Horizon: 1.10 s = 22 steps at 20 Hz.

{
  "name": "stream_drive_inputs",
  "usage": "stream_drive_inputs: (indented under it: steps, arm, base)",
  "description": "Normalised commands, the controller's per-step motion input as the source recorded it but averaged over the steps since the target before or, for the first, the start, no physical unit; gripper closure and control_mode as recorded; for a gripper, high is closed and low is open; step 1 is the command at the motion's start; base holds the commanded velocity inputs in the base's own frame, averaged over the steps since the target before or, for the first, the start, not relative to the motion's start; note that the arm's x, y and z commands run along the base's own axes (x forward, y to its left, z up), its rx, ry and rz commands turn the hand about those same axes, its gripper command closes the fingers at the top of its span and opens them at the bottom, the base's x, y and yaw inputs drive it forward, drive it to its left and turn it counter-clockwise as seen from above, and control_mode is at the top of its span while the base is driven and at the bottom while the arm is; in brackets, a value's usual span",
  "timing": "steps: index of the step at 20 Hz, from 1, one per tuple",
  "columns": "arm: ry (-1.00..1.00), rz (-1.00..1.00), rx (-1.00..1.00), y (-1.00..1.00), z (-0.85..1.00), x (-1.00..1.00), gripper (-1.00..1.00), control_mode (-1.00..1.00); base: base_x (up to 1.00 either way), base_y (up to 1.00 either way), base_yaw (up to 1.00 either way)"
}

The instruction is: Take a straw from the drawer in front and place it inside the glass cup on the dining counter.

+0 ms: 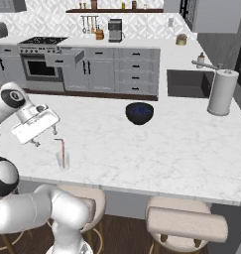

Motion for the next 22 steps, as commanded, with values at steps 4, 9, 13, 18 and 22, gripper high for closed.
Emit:
stream_drive_inputs:
  steps: [4, 9, 13, 18, 22]
  arm:
    - [-0.07, 0.00, 0.30, -0.46, 0.67, -1.00, -1.00, -1.00]
    - [-0.03, 0.00, 0.37, -0.71, 0.44, -0.96, -1.00, -1.00]
    - [0.00, 0.00, 0.32, -0.85, 0.20, -0.58, -1.00, -1.00]
    - [0.00, 0.00, 0.23, -0.88, 0.06, -0.36, -1.00, -1.00]
    - [0.00, 0.00, 0.10, -0.87, 0.00, -0.21, -1.00, -1.00]
  base:
    - [0.00, 0.00, 0.00]
    - [0.00, 0.00, 0.00]
    - [0.00, 0.00, 0.00]
    - [0.00, 0.00, 0.00]
    - [0.00, 0.00, 0.00]
